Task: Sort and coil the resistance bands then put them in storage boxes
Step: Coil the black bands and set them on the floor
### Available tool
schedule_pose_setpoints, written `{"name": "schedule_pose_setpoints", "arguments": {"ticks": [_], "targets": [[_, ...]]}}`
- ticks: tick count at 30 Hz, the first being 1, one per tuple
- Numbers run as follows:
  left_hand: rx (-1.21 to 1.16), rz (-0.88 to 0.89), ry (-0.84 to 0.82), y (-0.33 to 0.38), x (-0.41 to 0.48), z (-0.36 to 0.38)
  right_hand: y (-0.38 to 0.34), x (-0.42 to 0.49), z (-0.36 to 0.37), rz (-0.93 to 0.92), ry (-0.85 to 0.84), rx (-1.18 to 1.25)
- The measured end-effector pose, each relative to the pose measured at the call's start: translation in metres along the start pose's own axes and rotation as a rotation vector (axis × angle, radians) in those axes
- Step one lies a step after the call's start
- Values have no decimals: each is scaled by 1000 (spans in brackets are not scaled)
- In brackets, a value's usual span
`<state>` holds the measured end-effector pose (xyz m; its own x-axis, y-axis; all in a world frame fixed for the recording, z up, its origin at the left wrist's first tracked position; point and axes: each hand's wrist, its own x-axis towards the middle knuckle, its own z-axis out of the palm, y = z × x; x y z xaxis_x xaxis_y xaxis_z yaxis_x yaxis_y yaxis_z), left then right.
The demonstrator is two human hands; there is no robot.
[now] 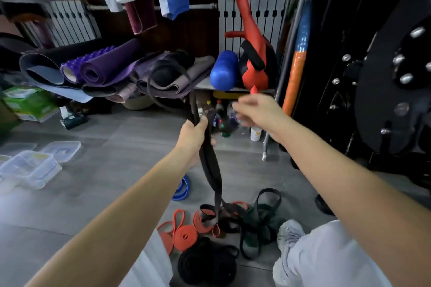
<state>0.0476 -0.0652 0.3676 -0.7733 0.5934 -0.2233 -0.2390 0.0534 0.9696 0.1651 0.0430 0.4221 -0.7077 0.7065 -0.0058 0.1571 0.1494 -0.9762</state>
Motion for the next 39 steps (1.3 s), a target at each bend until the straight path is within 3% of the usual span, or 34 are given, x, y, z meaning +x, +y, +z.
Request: {"name": "schedule_pose_setpoints", "arguments": {"ticks": [3,6,11,18,22,28,36,39], "targets": [[112,-50,0,-24,11,-16,73,6,-1,179,-71,-267],[115,-100,-4,-42,23,-26,137,3,8,356,-153,-311],[-28,-147,-69,-50,38,-43,227,-4,47,427,-239,-512],[-184,-278,-32,-66,52,-83,312,31,109,344,-396,-834],[-211,-337,-6,-73,61,-98,350,50,147,366,-484,-875],[-156,-401,2,-86,73,-117,395,65,175,473,-435,-973],[-73,-412,78,-97,75,-140,440,56,180,670,-588,-868],[-112,-401,94,-95,78,-143,444,49,185,703,-662,-936]]}}
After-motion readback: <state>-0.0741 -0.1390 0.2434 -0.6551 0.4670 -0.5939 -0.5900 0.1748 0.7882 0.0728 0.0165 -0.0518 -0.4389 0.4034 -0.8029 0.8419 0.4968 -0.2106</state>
